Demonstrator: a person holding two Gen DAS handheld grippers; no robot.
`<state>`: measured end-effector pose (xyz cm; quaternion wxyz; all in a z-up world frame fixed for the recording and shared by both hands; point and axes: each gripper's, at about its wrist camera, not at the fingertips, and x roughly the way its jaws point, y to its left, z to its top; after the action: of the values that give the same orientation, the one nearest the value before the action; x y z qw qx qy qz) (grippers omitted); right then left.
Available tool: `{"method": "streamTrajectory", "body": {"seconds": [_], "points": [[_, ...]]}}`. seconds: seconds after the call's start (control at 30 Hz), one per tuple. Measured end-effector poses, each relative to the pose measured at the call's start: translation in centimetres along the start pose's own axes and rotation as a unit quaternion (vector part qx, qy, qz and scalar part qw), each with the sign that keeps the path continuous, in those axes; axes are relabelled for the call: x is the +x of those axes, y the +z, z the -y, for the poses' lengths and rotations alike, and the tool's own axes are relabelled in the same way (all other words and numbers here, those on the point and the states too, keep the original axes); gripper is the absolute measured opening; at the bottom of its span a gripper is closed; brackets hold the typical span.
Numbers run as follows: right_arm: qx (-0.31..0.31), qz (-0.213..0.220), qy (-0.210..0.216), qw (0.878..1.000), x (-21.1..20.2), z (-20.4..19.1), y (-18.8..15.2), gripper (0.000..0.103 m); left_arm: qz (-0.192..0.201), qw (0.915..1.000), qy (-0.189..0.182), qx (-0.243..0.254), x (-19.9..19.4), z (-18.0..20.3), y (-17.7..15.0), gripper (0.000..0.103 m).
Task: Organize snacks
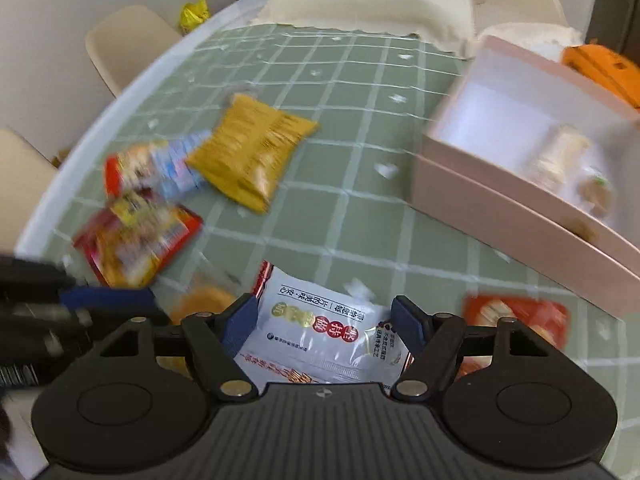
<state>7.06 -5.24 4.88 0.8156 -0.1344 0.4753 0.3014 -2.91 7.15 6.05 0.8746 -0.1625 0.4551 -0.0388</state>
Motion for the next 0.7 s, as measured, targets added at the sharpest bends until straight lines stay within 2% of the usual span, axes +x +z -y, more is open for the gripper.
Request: {"method": "streamTrajectory", "body": {"seconds": [0.1, 0.2, 0.33, 0.4, 0.43, 0.47, 0.5, 0.53, 0.57, 0.6, 0.7], "points": [[-0.020, 0.004, -0.043, 0.999, -1.5, 1.2, -2.7, 0.074, 0.003, 0.9992, 0.034, 0.019, 0.2, 1.1, -0.4, 0.025], [-0.003, 0.010, -0.073, 0.997, -3.0, 2.6, -5.0, 0.074, 0.010, 0.9959, 0.071, 0.054, 0.2, 2.6, -0.7, 0.025], [0.064, 0.033, -0.055, 0.996, -5.6, 5.0, -7.3, 0.074, 0.001, 0.9910, 0.074, 0.112, 1.7, 5.1, -0.9, 0.029], [0.084, 0.043, -0.062, 0.994, -6.5, 5.5, -8.3, 0.074, -0.003, 0.9818, 0.098, 0.162, 2.8, 6.6, -1.5, 0.029], [0.089, 0.047, -0.069, 0.993, -6.8, 5.7, -8.7, 0.074, 0.005, 0.9740, 0.116, 0.195, 3.1, 7.4, -1.9, 0.030], [0.093, 0.050, -0.078, 0.991, -7.2, 5.9, -9.0, 0.074, 0.004, 0.9670, 0.129, 0.220, 3.5, 8.0, -2.2, 0.033], [0.095, 0.053, -0.087, 0.990, -7.6, 6.0, -9.4, 0.074, 0.003, 0.9646, 0.130, 0.229, 3.7, 8.4, -2.4, 0.043], [0.097, 0.056, -0.092, 0.989, -7.9, 6.1, -9.7, 0.074, 0.001, 0.9654, 0.122, 0.230, 3.8, 8.5, -2.5, 0.051], [0.100, 0.059, -0.096, 0.989, -8.1, 6.1, -9.8, 0.074, -0.003, 0.9678, 0.107, 0.228, 3.9, 8.4, -2.4, 0.064], [0.102, 0.061, -0.100, 0.988, -8.3, 6.2, -10.1, 0.074, -0.005, 0.9703, 0.095, 0.222, 3.9, 8.3, -2.3, 0.069], [0.101, 0.059, -0.111, 0.987, -8.2, 6.2, -10.5, 0.074, 0.004, 0.9773, 0.083, 0.195, 3.2, 7.4, -2.1, 0.066]]}}
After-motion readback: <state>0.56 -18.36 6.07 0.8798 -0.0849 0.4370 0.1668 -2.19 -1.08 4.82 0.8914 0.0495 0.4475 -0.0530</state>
